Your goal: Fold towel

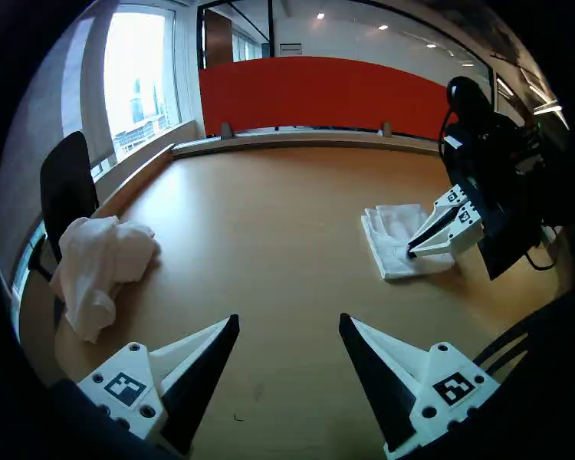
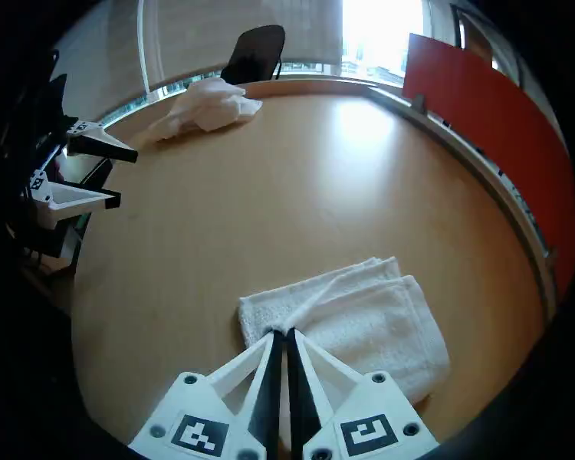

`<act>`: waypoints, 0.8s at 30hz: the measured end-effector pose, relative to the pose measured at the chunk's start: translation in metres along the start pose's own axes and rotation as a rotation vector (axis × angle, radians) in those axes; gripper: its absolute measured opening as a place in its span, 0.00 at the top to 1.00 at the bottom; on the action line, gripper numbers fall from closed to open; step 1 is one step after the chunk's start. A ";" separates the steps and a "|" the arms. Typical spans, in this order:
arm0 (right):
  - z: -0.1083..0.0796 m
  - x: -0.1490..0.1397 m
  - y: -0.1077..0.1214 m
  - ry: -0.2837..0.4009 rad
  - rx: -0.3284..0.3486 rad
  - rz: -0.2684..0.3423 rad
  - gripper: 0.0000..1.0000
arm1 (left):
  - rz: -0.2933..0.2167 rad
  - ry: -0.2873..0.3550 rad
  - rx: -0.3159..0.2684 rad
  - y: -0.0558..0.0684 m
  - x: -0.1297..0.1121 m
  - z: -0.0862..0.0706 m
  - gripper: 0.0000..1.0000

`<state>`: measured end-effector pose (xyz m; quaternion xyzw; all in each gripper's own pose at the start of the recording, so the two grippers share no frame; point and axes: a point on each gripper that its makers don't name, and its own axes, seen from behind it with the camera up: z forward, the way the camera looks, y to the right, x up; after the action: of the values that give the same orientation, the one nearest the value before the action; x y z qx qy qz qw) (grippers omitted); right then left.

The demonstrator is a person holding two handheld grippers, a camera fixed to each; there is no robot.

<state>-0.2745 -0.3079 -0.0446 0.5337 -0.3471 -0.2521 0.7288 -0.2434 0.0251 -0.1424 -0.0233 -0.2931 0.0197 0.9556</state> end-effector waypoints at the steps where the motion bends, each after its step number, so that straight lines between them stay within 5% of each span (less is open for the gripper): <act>1: 0.000 0.000 0.000 0.000 0.001 0.000 0.95 | 0.000 -0.001 0.000 0.000 0.000 0.000 0.03; 10: -0.003 -0.001 -0.001 0.001 0.001 -0.011 0.81 | -0.004 -0.007 0.002 -0.001 -0.003 -0.001 0.03; 16: -0.006 -0.003 -0.002 0.000 0.000 -0.009 0.38 | -0.005 -0.008 0.004 0.000 -0.003 -0.002 0.03; 24: -0.011 -0.008 -0.002 0.004 -0.022 0.000 0.34 | -0.005 -0.005 0.002 0.000 -0.002 -0.003 0.03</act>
<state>-0.2711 -0.2958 -0.0501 0.5261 -0.3430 -0.2549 0.7353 -0.2438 0.0248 -0.1460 -0.0215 -0.2957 0.0177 0.9549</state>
